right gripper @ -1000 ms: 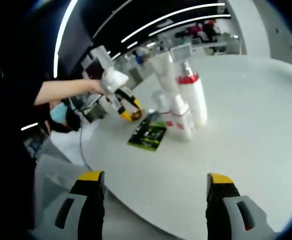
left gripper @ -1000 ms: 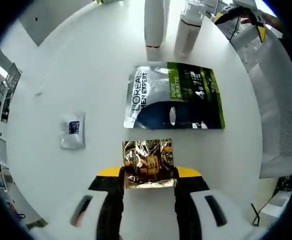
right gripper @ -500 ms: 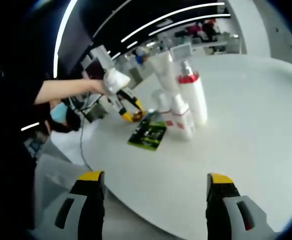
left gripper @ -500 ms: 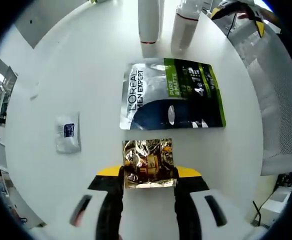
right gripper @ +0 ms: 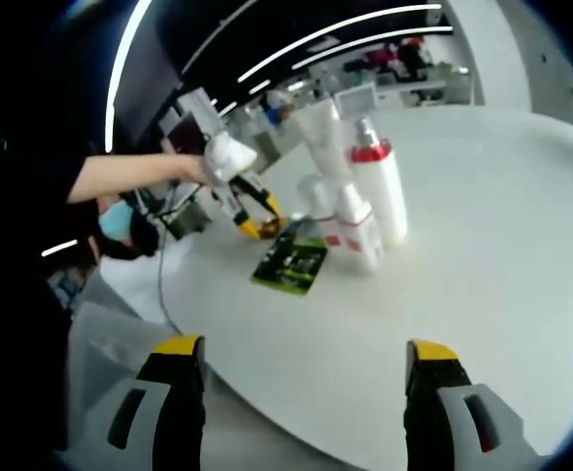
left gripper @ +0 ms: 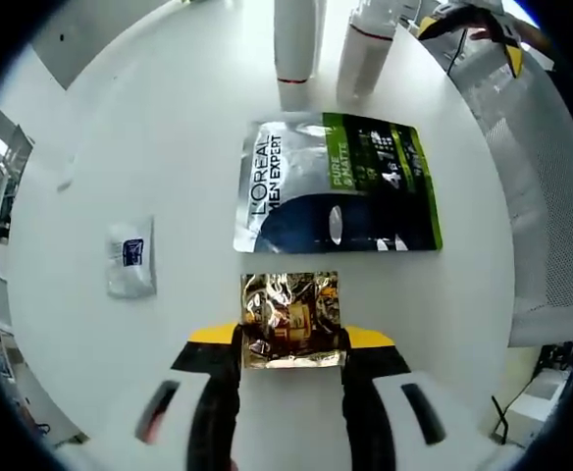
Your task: Arrange the skincare products in the storage area until every visible bottle or jar stands upright without overlapping.
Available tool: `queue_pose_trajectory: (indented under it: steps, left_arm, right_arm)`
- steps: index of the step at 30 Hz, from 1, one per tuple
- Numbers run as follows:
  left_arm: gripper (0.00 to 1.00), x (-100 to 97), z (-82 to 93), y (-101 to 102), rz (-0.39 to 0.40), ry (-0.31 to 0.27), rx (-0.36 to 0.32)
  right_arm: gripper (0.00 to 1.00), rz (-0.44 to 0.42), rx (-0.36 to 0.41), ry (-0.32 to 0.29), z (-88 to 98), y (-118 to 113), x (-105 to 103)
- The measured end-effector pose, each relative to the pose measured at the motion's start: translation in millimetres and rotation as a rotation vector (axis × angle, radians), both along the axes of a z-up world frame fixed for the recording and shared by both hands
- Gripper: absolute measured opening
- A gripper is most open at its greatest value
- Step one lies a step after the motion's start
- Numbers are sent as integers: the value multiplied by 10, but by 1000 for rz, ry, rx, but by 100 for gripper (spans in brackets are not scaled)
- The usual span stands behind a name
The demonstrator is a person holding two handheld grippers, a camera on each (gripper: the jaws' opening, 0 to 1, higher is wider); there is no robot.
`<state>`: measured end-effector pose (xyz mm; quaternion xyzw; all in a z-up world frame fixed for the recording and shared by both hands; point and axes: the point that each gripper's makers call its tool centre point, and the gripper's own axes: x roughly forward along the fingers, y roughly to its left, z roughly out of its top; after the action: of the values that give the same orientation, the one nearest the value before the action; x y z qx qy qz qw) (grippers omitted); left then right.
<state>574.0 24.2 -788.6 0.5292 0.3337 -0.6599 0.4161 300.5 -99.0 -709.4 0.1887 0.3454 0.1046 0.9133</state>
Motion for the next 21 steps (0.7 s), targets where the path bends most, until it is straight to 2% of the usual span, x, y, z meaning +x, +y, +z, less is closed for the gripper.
queue_pose_trajectory:
  steps: [21]
  left_arm:
    - [44, 47, 68, 49, 61, -5, -12]
  right_arm:
    - [87, 7, -2, -1, 2, 16, 3]
